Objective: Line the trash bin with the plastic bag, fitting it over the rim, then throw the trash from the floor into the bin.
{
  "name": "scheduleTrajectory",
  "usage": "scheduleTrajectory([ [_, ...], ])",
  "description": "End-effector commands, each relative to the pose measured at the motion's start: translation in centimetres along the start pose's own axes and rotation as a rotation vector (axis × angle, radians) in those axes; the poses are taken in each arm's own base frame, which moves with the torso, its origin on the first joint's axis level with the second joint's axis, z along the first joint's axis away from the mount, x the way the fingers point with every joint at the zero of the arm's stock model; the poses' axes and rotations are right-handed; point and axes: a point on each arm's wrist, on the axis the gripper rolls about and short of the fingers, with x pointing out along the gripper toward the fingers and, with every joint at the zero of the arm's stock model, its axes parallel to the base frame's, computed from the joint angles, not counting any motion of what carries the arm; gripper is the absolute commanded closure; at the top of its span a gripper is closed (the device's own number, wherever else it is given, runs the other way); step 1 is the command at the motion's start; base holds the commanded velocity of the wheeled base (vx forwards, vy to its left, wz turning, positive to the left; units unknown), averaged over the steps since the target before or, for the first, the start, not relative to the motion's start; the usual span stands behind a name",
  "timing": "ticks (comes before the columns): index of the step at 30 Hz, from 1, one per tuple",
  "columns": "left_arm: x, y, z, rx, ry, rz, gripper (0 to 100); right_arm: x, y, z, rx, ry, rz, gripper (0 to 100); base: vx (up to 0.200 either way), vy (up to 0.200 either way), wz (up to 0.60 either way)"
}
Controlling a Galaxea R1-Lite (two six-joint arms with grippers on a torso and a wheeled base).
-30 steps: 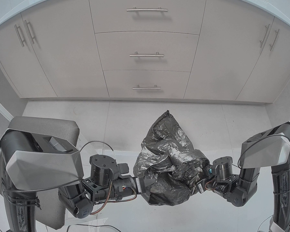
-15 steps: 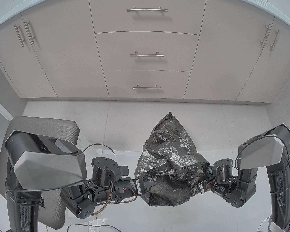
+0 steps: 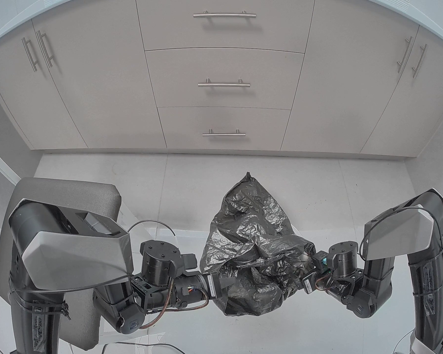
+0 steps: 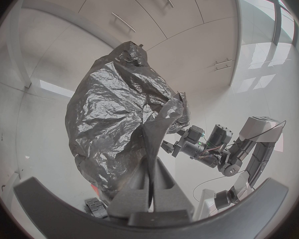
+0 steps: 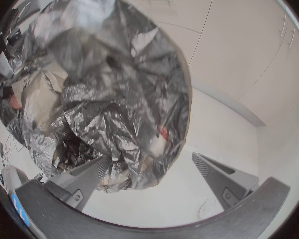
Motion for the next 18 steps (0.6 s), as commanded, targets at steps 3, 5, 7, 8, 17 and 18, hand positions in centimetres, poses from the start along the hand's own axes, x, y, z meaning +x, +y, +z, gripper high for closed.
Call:
scheduleTrajectory([
  [3, 0.0, 0.0, 0.0, 0.000, -0.001, 0.000, 100, -0.7, 0.3, 0.5, -0.008, -0.023, 0.010, 0, 0.000, 0.000, 0.00],
  [5, 0.0, 0.1, 0.0, 0.000, -0.001, 0.000, 100, -0.7, 0.3, 0.5, -0.005, -0.025, 0.008, 0, 0.000, 0.000, 0.00],
  [7, 0.0, 0.0, 0.0, 0.000, -0.001, 0.000, 100, -0.5, 0.0, 0.6, 0.002, -0.031, -0.001, 0, 0.000, 0.000, 0.00],
  [8, 0.0, 0.0, 0.0, 0.000, -0.001, 0.000, 100, -0.4, -0.2, 0.7, 0.007, -0.036, -0.011, 0, 0.000, 0.000, 0.00],
  [17, 0.0, 0.0, -0.1, 0.000, 0.001, 0.002, 100, -1.0, -3.2, 2.1, 0.011, -0.088, -0.100, 0, 0.000, 0.000, 0.00],
  [18, 0.0, 0.0, -0.1, 0.000, 0.001, 0.002, 100, -0.9, -3.4, 2.0, 0.012, -0.087, -0.106, 0, 0.000, 0.000, 0.00],
])
